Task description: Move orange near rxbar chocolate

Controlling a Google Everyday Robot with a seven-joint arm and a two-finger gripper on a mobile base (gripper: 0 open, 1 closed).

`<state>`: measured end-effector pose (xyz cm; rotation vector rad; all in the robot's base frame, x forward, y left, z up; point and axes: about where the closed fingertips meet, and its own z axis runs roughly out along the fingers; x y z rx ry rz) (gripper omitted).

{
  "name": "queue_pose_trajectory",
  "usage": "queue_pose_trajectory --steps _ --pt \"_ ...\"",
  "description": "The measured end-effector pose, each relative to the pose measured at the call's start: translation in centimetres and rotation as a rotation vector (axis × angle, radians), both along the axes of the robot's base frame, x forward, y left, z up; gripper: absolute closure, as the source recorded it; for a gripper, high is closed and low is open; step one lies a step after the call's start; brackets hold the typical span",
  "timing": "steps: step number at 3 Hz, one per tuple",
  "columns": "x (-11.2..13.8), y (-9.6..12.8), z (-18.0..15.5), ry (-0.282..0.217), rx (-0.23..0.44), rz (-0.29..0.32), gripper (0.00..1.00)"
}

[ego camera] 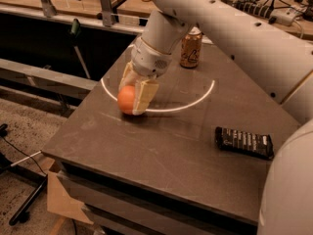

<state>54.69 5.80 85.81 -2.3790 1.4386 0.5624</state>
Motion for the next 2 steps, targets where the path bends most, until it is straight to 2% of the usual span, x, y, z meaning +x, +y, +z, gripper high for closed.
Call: queue_pose_trajectory --steps 1,2 --pt "2.0 -2.5 2.7 -0.075 -0.023 -0.075 0.93" --pt "3.8 -7.2 7.2 -0.192 -0.087 -0.170 1.00"
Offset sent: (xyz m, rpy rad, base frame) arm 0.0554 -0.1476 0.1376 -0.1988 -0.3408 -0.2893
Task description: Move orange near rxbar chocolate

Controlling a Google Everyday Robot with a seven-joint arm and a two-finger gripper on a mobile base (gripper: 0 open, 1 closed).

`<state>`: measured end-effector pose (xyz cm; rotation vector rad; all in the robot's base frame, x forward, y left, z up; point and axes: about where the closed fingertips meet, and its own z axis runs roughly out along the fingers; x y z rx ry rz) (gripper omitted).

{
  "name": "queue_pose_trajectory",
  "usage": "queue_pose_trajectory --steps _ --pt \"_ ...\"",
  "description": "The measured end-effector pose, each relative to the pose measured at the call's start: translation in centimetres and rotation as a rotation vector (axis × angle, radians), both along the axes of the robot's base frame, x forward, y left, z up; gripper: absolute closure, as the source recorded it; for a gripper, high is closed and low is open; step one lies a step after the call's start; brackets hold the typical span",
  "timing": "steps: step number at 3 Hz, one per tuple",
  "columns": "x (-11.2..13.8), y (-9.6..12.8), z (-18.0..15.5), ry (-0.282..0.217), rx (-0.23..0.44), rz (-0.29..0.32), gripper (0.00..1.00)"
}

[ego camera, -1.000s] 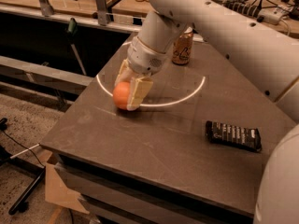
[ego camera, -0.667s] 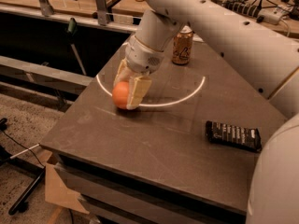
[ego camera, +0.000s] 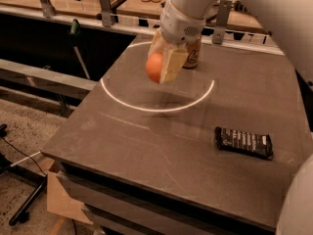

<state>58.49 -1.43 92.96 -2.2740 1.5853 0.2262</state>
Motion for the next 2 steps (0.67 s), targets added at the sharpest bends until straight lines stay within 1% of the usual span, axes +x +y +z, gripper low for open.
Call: queue_pose_trajectory --steps 1,2 --pt "0.5 -5.7 0.7 -0.013 -0.088 -0.113 1.00" --pt "0.0 -10.9 -0.4 0.018 -0.147 -0.229 1.00"
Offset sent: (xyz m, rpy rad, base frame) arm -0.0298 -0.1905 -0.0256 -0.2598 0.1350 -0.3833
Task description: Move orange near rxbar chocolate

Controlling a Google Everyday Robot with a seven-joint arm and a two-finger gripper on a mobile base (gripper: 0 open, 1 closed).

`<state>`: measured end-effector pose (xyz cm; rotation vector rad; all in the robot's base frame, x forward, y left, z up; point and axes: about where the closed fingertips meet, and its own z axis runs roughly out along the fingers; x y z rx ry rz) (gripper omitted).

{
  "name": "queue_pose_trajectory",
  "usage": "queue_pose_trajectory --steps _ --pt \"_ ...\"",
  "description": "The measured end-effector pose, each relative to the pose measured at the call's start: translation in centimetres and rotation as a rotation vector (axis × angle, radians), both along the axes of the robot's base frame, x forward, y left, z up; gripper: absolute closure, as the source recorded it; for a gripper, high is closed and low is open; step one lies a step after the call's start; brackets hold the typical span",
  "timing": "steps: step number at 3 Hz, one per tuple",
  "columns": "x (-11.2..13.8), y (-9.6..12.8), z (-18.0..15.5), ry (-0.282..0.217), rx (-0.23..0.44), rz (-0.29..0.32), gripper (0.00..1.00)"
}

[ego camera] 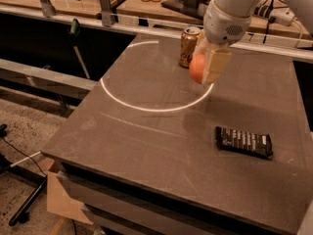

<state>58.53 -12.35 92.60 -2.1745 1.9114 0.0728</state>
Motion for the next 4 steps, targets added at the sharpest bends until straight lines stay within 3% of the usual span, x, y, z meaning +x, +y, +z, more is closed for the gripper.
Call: queue_pose_trajectory --steps 1,2,3,4 --pt "-1.5 -3.9 -1.9 0.045 -0.024 -0.103 1.00" --pt "-3.6 -6.0 -3.9 0.091 -0.029 -0.177 1.00" --pt "-5.6 -6.8 -6.1 0.155 -0.009 -0.229 0.82" --pt "-6.7 -6.3 -7.7 0.195 0.013 -0.236 0.59"
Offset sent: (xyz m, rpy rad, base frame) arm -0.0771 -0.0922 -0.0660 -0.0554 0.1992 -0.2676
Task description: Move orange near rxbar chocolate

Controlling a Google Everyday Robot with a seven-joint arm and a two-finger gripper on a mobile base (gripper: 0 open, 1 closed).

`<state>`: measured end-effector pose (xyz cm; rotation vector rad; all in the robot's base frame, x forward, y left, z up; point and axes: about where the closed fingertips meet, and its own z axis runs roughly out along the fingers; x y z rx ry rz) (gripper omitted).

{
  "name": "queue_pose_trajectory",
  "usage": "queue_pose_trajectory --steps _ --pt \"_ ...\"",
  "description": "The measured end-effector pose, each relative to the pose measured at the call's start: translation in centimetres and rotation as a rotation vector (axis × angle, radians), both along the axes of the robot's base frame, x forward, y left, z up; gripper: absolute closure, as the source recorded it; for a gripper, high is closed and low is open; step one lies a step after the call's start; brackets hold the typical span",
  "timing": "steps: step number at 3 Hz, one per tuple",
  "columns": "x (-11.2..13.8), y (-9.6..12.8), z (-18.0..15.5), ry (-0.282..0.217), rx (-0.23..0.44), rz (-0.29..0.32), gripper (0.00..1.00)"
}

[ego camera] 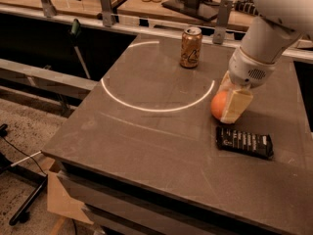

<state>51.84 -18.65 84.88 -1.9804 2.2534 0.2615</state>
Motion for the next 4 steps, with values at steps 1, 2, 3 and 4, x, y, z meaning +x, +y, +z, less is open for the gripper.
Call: queue_pose_trajectory --steps 1,2,3,4 --pt "-0.13 0.11 -0.09 0.004 0.003 0.000 0.28" --pt "-0.51 0.54 -0.57 0.015 0.010 0.000 0.05" --pt "-1.01 1.00 -0.88 0.024 0.015 0.004 0.00" --pt "-1.04 1.03 -0.87 0.024 0.015 0.005 0.00"
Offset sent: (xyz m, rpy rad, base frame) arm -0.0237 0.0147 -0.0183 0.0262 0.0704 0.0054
